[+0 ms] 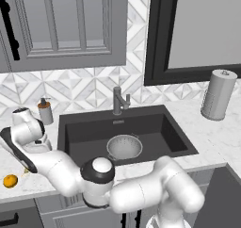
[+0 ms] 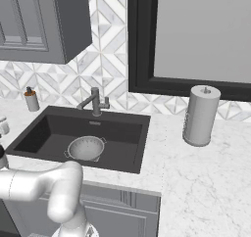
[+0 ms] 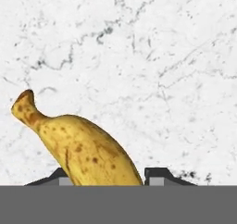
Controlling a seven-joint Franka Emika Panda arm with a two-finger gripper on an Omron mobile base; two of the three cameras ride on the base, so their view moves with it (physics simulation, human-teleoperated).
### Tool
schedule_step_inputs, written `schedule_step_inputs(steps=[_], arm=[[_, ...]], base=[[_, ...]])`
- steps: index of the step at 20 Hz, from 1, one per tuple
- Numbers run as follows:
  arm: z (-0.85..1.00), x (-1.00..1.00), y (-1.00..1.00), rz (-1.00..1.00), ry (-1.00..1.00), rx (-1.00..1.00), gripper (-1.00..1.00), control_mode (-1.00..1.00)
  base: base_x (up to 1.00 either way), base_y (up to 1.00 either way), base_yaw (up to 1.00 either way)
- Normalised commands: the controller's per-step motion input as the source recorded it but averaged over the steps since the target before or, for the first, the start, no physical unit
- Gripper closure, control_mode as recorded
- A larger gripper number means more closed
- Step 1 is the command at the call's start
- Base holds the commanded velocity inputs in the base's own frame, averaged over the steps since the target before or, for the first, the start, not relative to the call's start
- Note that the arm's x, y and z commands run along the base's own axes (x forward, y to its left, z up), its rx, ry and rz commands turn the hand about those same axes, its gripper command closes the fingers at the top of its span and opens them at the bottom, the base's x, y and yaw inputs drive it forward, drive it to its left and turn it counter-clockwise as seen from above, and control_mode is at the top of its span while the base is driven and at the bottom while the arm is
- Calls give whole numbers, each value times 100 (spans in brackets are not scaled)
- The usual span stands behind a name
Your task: Put the colander in the sink, put the banana, tangerine in the colander, and turn on the sink faucet and pour water over the colander.
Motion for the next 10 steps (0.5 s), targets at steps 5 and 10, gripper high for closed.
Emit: schedule_step_inputs(steps=[5, 10], arm=[[42, -20, -82, -4, 0, 10, 100, -100], [57, -36, -86, -1, 0, 22, 100, -100]], base=[[0, 0, 0], [0, 0, 0]])
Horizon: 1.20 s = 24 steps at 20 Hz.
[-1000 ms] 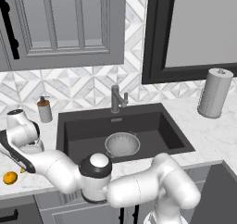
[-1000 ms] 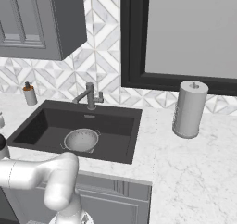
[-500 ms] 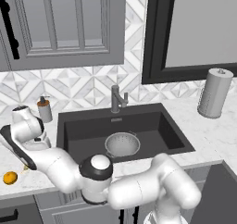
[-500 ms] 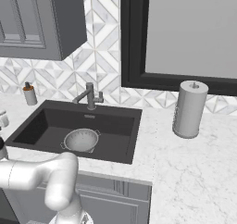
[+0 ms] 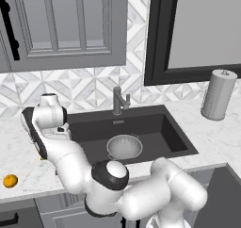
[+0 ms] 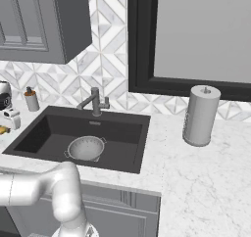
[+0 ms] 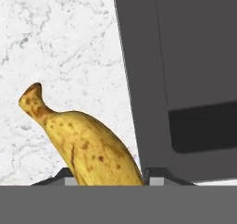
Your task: Put the colander in the sink, put the banana, tangerine in the colander, and turn on the sink faucet and pour water over the colander.
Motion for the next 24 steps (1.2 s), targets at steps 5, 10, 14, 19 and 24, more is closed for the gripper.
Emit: schedule_step_inputs(steps=[5, 10, 14, 19, 24], arm=[[47, -54, -82, 0, 0, 15, 100, -100], [39, -50, -81, 1, 0, 4, 100, -100], [32, -28, -79, 8, 0, 0, 100, -100], [26, -15, -81, 11, 0, 0, 100, -100], [22, -13, -84, 15, 0, 0, 100, -100]], base=[[0, 0, 0], [0, 0, 0], [0, 0, 0], [0, 0, 0], [0, 0, 0]])
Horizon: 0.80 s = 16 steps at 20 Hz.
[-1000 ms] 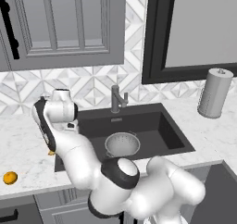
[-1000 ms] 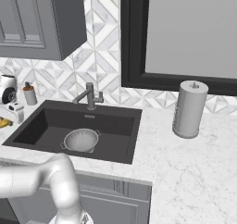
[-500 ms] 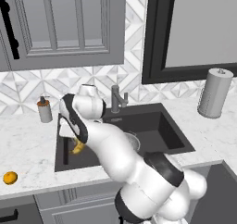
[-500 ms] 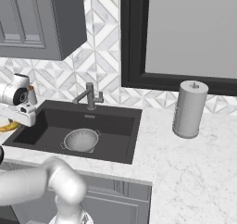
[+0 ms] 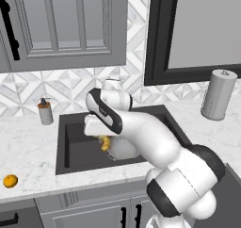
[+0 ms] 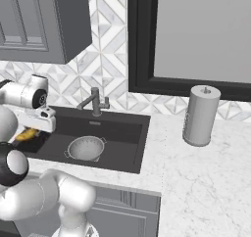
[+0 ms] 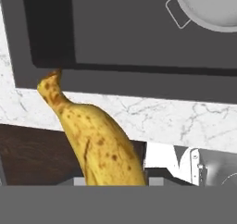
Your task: Put the colander in the sink, put the banana, tangerine in the colander, and turn on the sink faucet and pour water over the colander.
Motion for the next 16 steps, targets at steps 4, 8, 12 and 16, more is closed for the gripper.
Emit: schedule_step_inputs(steps=[4, 8, 12, 16], arm=[[17, -16, -84, 13, -3, 0, 100, -100], [11, -17, -82, 8, -10, 0, 100, -100], [2, -9, -84, 4, -6, 0, 100, -100], [0, 0, -86, 0, 0, 0, 100, -100]], base=[[0, 0, 0], [0, 0, 0], [0, 0, 0], [0, 0, 0]])
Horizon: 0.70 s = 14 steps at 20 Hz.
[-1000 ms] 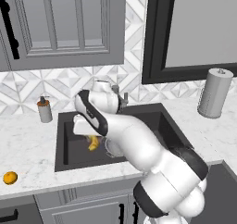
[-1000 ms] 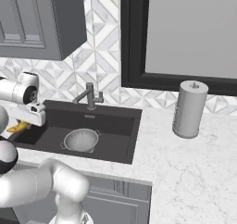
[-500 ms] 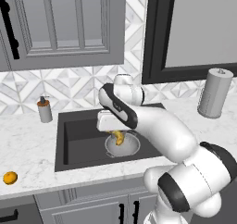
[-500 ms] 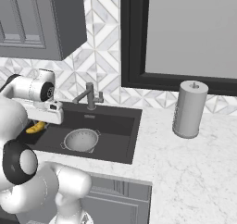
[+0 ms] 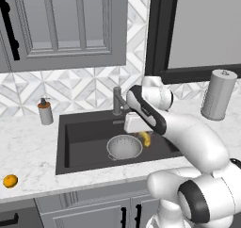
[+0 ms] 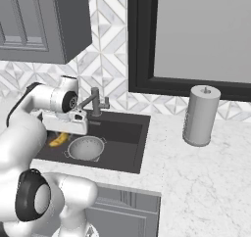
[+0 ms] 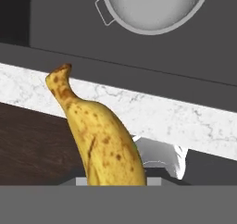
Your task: Put the colander in the sink, put the banana, tangerine in the colander, and turn on the sink faucet and pour water over the colander.
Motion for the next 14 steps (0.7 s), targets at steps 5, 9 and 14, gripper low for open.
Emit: schedule_step_inputs(steps=[5, 9, 14], arm=[[0, 27, -83, 0, 2, 1, 100, -100], [-1, 47, -72, 0, 1, 3, 100, -100], [-26, 66, -33, 0, 0, 5, 100, -100]], base=[[0, 0, 0], [0, 0, 0], [0, 0, 0]])
